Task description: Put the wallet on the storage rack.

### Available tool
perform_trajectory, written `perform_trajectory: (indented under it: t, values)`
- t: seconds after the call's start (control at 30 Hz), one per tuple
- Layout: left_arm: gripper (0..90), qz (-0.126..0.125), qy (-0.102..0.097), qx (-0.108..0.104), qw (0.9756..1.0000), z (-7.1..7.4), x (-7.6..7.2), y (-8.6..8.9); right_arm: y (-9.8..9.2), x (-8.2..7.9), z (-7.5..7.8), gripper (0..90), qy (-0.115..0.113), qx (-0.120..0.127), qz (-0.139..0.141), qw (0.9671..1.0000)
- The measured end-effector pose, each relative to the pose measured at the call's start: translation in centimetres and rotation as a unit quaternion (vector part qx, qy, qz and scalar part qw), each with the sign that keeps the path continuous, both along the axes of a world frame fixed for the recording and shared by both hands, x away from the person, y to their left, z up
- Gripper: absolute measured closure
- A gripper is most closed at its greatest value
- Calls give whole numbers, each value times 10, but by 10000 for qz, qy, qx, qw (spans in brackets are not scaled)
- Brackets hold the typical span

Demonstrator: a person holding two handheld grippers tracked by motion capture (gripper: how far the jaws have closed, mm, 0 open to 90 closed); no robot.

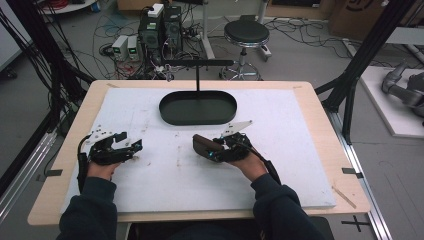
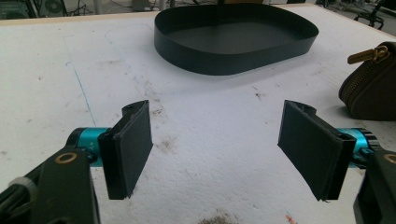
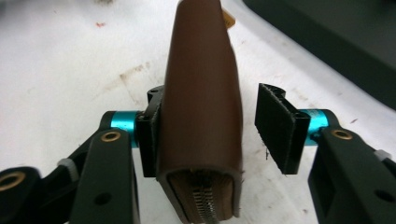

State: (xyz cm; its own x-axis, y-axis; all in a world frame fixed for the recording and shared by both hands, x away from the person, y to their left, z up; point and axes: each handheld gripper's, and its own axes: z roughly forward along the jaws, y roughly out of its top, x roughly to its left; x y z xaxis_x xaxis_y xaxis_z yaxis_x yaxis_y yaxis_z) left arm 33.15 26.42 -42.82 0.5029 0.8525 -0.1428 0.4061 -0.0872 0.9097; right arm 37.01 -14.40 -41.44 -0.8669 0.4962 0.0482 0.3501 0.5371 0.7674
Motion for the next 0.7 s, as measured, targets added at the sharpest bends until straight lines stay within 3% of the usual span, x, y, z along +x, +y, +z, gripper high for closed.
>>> perform_trajectory:
  t: [0.13, 0.27, 0.43, 0.6, 0.63, 0.7]
  values:
    - [257, -4, -3, 1, 10000, 0, 0, 0, 6, 0, -5, 441, 51, -70, 3, 10000]
    - [256, -16, -10, -12, 10000, 0, 0, 0, 8, 0, -5, 622, -33, -13, 87, 10000]
    - [255, -50, -159, -7, 9999, 0, 0, 1, 6, 3, 6, 652, -225, 229, 56, 9995]
    - [252, -138, -283, 107, 9994, 0, 0, -1, 2, 17, 15, 652, -250, 306, -168, 9991]
    - [252, -141, -298, 106, 9994, 0, 0, -1, 1, 29, 22, 651, -225, 396, -279, 9986]
    - [252, -152, -310, 93, 9994, 0, 0, -1, 2, 39, 28, 650, -306, 409, -399, 9979]
